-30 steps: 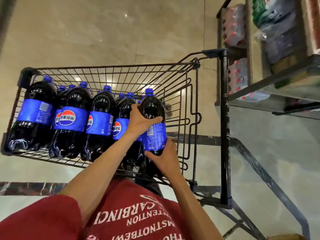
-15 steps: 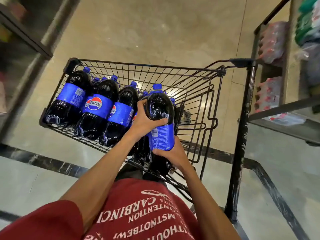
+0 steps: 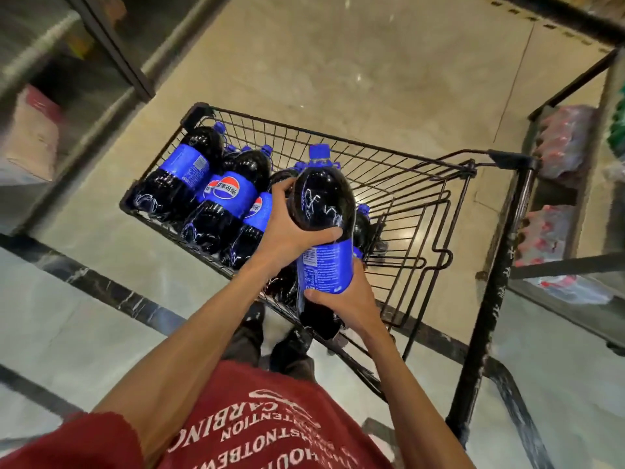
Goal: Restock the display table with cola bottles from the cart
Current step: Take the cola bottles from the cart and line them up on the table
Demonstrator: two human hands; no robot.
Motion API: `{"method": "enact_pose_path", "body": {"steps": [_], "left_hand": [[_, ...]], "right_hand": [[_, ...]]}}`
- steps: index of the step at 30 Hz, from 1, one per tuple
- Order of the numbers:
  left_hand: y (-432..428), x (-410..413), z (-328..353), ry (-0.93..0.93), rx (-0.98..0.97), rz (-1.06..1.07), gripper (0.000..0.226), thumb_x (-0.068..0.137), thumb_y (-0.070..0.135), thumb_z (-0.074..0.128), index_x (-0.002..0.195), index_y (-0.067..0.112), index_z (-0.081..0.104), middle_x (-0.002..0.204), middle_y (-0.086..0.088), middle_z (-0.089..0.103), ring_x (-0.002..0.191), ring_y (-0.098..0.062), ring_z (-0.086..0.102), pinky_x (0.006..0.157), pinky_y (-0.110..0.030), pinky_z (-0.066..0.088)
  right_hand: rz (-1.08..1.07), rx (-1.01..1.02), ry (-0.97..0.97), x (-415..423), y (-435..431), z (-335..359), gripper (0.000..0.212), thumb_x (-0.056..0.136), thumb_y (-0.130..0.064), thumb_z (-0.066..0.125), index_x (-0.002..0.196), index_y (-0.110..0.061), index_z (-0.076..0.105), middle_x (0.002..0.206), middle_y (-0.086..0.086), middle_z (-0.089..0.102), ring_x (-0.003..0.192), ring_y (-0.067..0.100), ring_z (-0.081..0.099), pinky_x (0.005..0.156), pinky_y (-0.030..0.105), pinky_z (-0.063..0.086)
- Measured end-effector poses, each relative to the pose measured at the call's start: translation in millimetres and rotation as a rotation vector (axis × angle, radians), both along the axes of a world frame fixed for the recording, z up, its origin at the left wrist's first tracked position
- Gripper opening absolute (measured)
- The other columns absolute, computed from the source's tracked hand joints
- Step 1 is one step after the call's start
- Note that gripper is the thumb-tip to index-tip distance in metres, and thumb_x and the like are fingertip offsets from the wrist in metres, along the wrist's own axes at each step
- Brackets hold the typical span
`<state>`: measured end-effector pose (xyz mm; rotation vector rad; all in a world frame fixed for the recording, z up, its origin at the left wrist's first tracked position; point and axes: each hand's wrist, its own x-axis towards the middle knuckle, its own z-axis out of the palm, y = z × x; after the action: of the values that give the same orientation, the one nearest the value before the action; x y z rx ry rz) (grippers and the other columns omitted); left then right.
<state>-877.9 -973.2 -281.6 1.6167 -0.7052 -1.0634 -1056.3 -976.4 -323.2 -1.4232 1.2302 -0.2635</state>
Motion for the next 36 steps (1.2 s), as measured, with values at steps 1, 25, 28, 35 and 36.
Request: {"method": "enact_pose_path", "body": {"steps": [1, 25, 28, 35, 36], "left_hand": [[6.1, 8.0, 5.7, 0.0, -0.019, 0.027, 0.103, 0.06, 0.012, 0.096, 0.139, 0.027, 0.031, 0.126, 0.014, 0.054, 0.105, 0.012, 0.06, 0.088, -0.009, 0.048], [300.1, 337.5, 98.1, -0.292, -0.261, 0.69, 0.102, 0.051, 0.034, 0.092, 0.135, 0.026, 0.034, 0.125, 0.035, 0.053, 0.12, 0.006, 0.056, 0.094, -0.011, 0.045], [324.4, 363.3, 100.8, -0.335, -0.252, 0.799, 0.104, 0.052, 0.037, 0.091, 0.137, 0.025, 0.034, 0.133, 0.021, 0.051, 0.125, -0.002, 0.055, 0.101, -0.021, 0.046], [342.9, 422.5, 101.1, -0.392, -0.237, 0.911, 0.105, 0.052, 0.034, 0.092, 0.139, 0.022, 0.034, 0.139, 0.009, 0.051, 0.127, -0.008, 0.055, 0.102, -0.026, 0.048], [342.0, 432.3, 101.7, -0.395, -0.231, 0.921, 0.106, 0.052, 0.034, 0.092, 0.139, 0.021, 0.034, 0.138, 0.009, 0.051, 0.127, -0.008, 0.056, 0.102, -0.026, 0.048]], "right_hand": [[0.018, -0.008, -0.003, 10.1, 2.4, 4.0, 0.078, 0.05, -0.044, 0.094, 0.116, -0.043, 0.053, 0.115, -0.012, 0.067, 0.098, 0.006, 0.069, 0.089, 0.044, 0.058], [0.763, -0.172, -0.17, 399.0, 179.0, 81.3, 0.079, 0.054, -0.039, 0.095, 0.122, -0.041, 0.056, 0.113, -0.014, 0.071, 0.102, 0.004, 0.069, 0.089, 0.039, 0.058], [0.849, -0.163, -0.178, 435.1, 192.1, 78.6, 0.089, 0.047, -0.057, 0.094, 0.123, -0.037, 0.051, 0.116, -0.012, 0.068, 0.104, 0.005, 0.068, 0.088, 0.043, 0.058], [0.96, -0.139, -0.192, 511.4, 199.4, 81.5, 0.086, 0.045, -0.056, 0.092, 0.119, -0.041, 0.049, 0.111, -0.021, 0.068, 0.099, -0.002, 0.067, 0.085, 0.033, 0.058], [0.976, -0.148, -0.203, 523.8, 197.6, 81.1, 0.087, 0.047, -0.056, 0.093, 0.121, -0.04, 0.05, 0.113, -0.02, 0.068, 0.101, -0.001, 0.067, 0.087, 0.037, 0.058]]}}
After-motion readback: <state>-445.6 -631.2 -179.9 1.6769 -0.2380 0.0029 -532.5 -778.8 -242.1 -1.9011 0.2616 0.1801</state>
